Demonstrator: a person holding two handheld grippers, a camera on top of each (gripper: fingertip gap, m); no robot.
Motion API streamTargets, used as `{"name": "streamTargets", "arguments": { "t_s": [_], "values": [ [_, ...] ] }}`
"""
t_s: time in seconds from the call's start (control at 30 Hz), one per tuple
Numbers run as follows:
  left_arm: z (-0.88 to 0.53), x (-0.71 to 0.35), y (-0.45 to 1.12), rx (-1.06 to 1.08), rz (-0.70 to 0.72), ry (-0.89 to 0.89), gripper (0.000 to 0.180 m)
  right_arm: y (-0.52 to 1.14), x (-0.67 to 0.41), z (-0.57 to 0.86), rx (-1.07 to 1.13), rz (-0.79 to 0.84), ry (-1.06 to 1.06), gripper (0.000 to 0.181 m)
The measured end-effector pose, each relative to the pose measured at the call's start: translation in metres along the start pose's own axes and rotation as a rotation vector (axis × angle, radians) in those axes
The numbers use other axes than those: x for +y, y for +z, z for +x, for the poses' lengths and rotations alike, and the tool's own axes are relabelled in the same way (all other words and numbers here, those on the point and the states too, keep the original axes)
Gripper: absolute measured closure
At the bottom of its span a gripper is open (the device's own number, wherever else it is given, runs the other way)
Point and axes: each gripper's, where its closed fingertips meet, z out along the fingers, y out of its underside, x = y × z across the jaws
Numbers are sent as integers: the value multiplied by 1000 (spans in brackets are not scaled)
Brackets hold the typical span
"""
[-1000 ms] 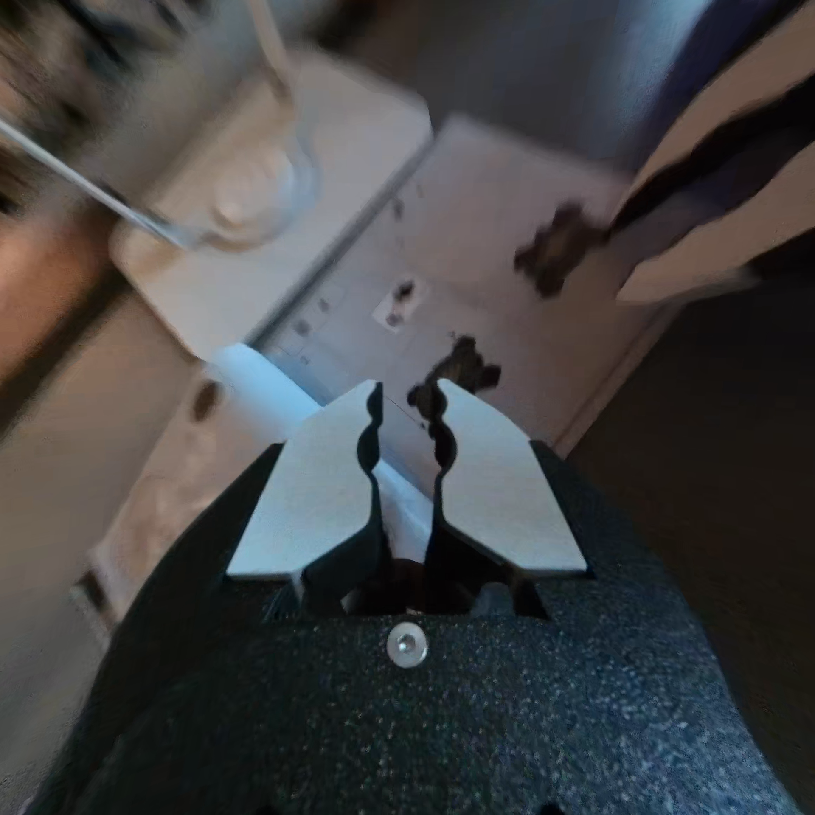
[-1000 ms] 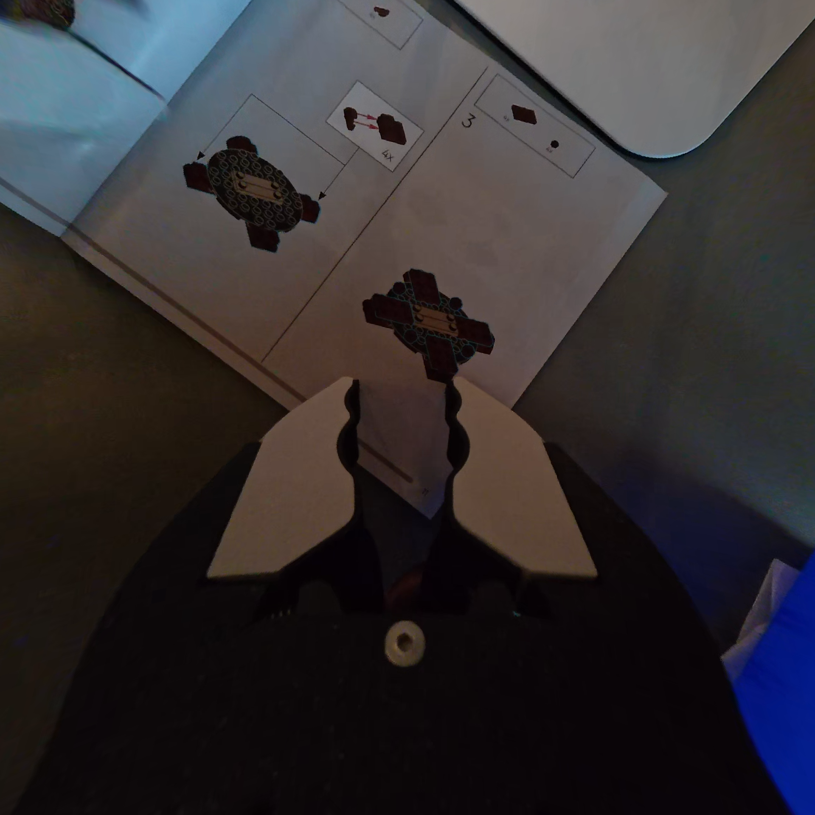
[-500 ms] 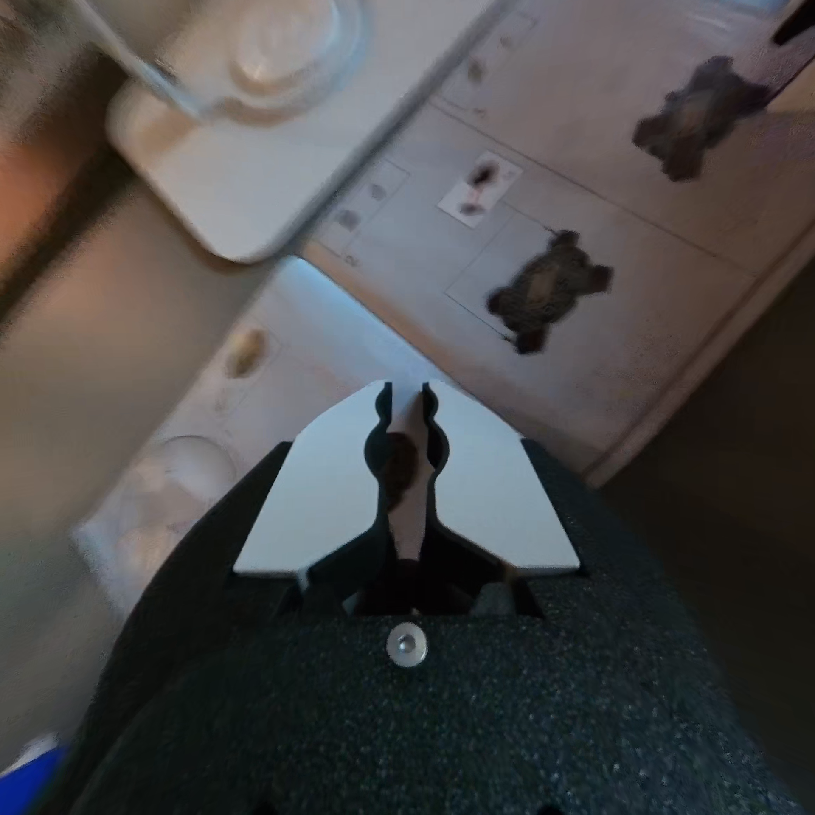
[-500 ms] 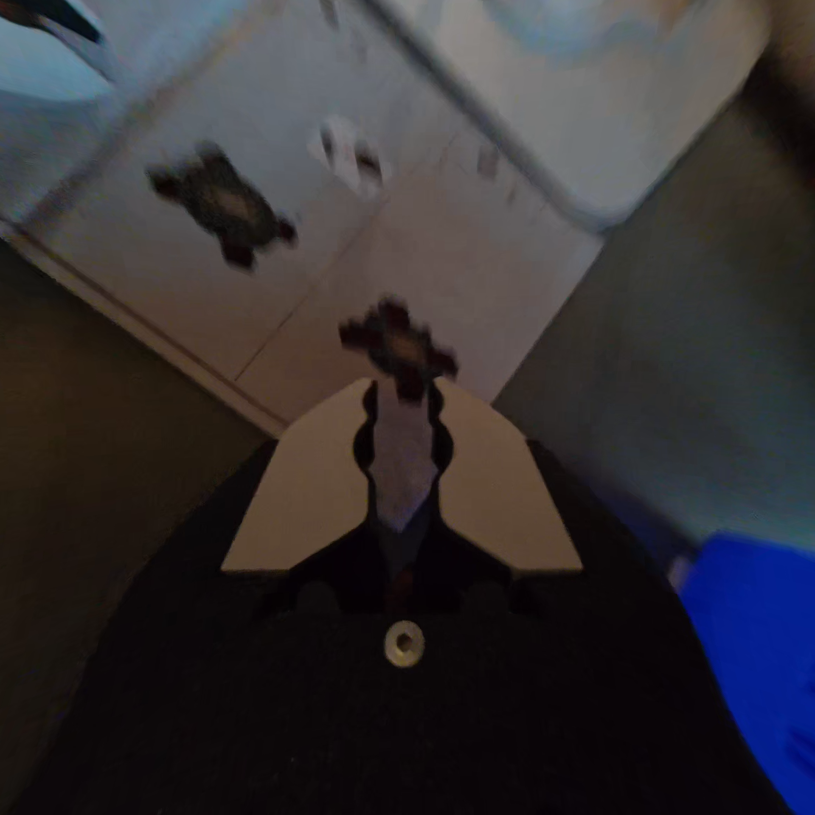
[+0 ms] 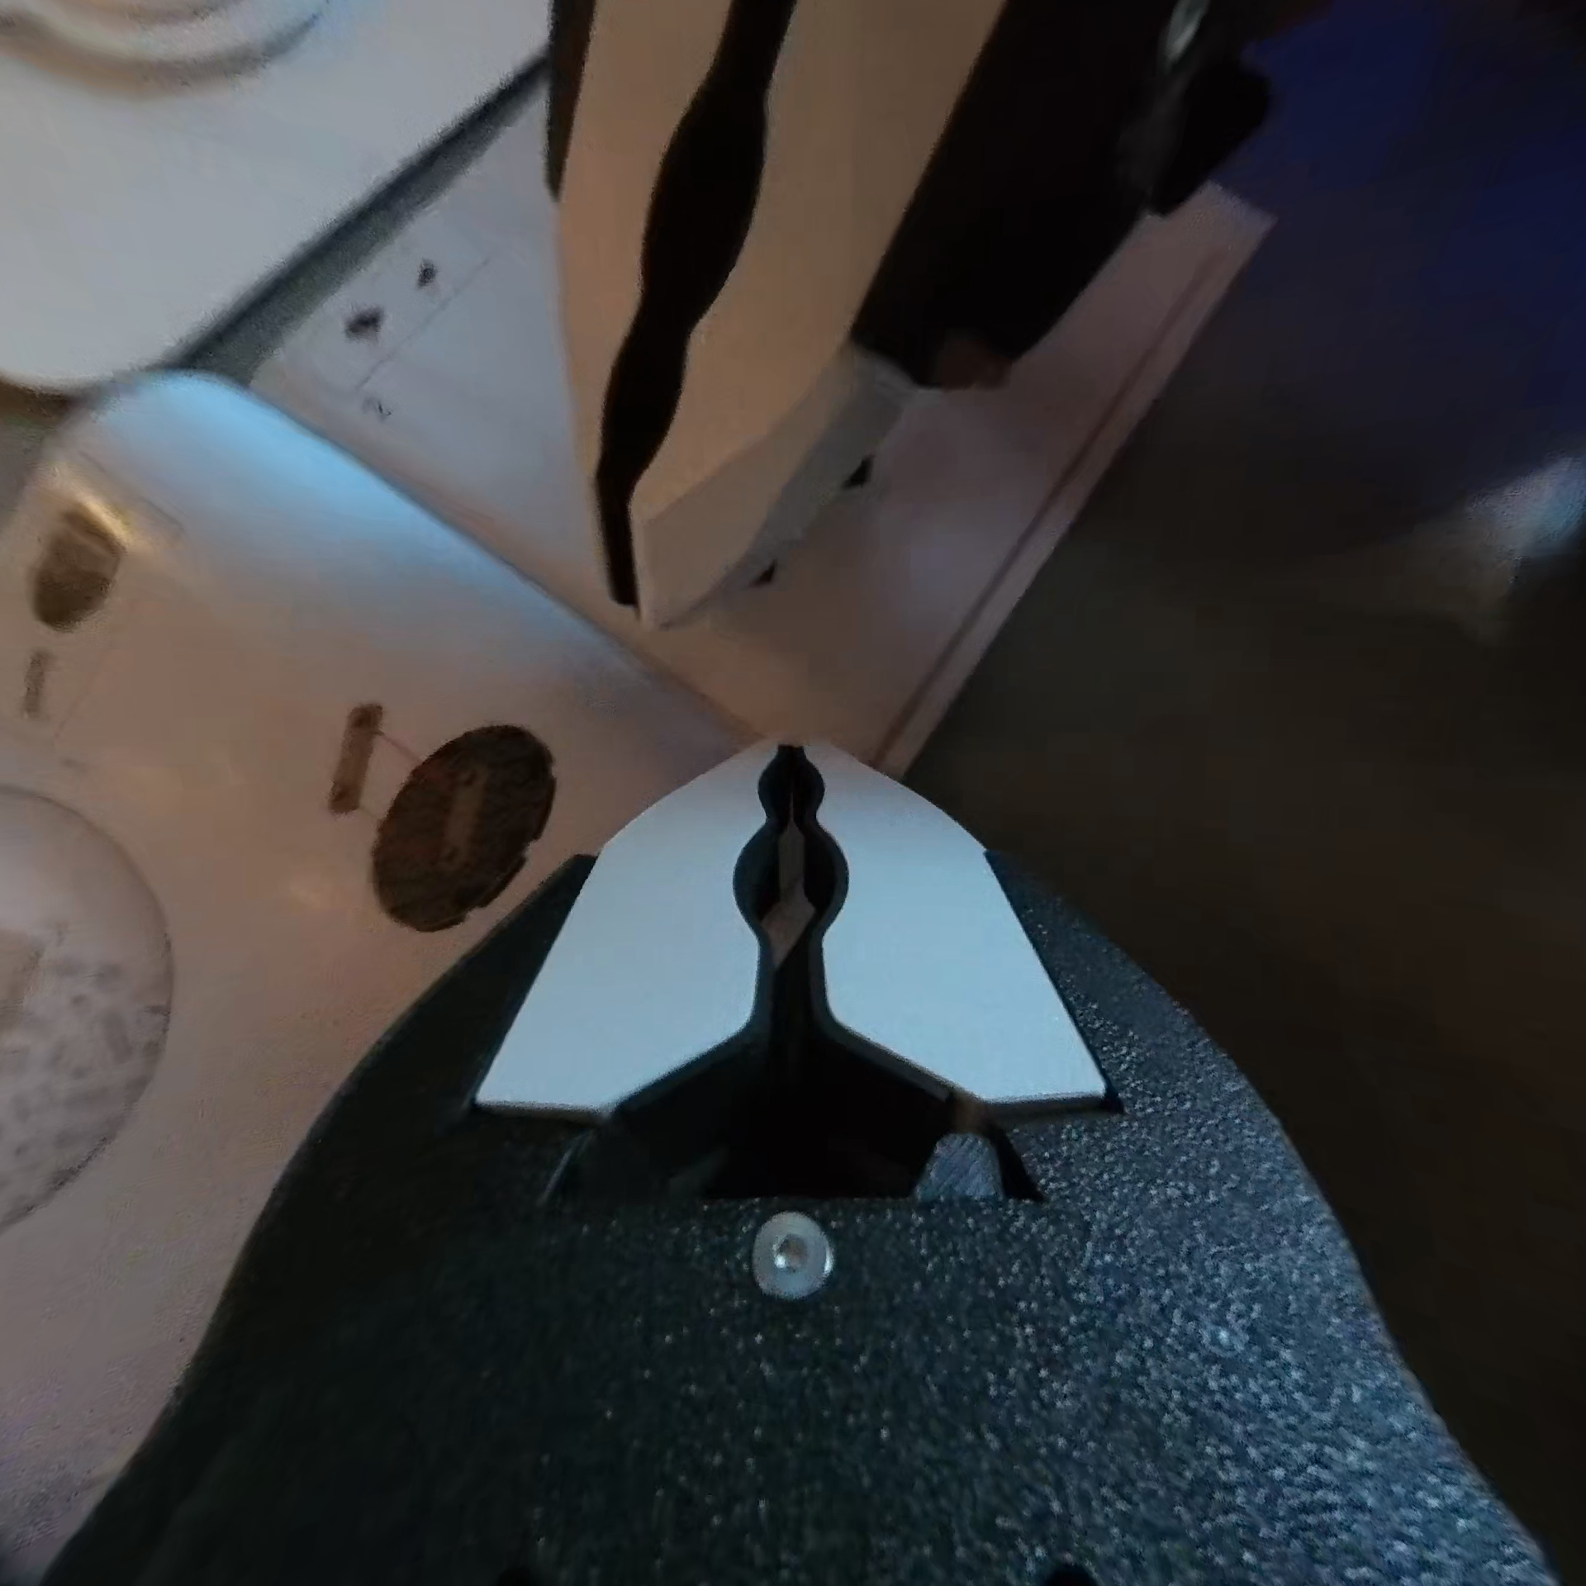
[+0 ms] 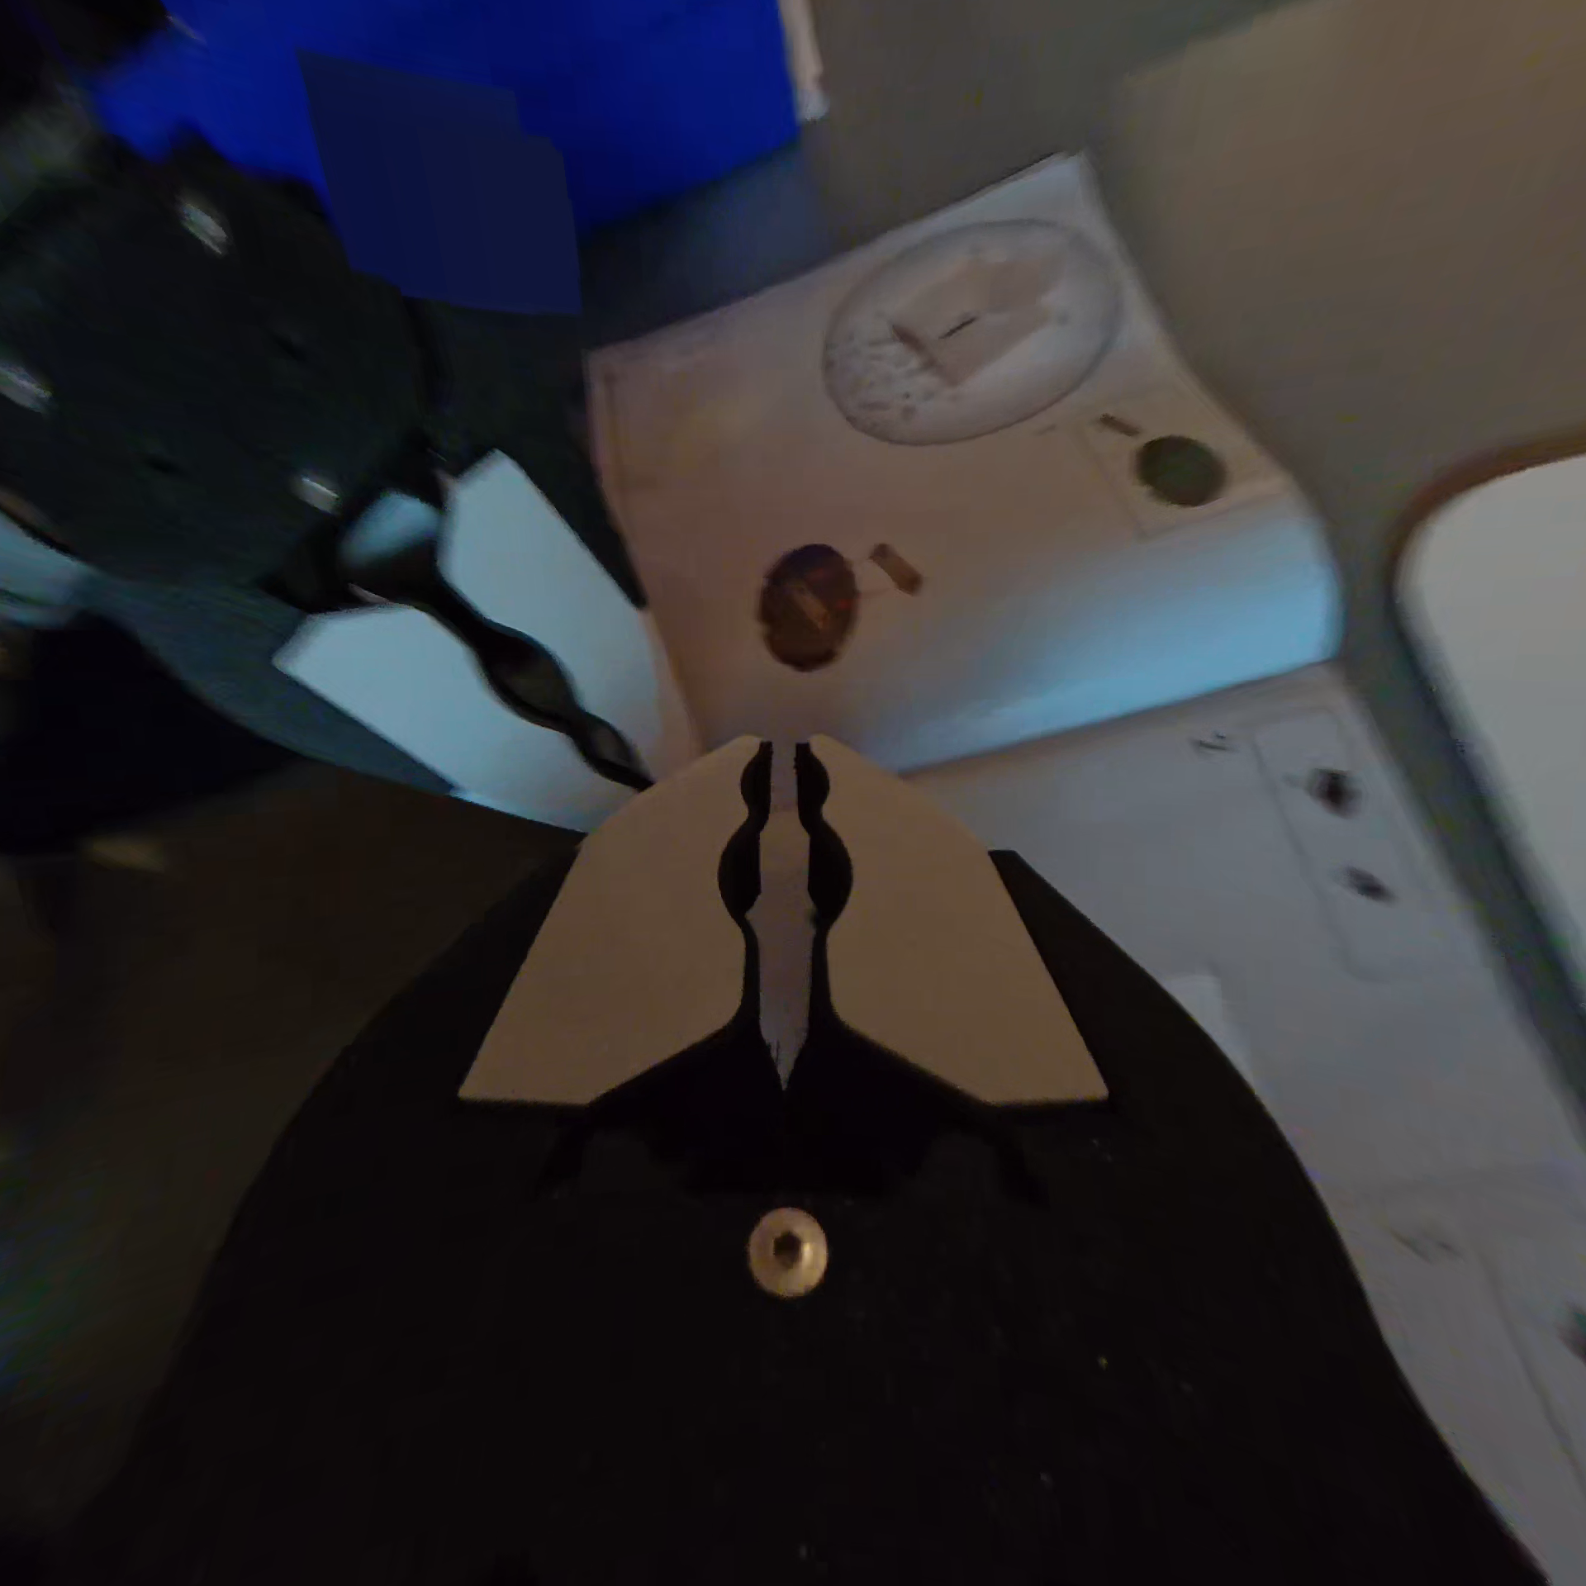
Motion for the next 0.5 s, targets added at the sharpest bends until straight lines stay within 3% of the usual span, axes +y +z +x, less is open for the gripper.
{"name": "streamTargets", "arguments": {
  "t_s": [0.3,0.5],
  "values": [
    [0,0,1,10,21,-23,180,23,24,-13,-235,-174,431,177],
    [-1,1,1,-22,9,20,180,23,20,-9,-289,-140,582,178]
  ]
}}
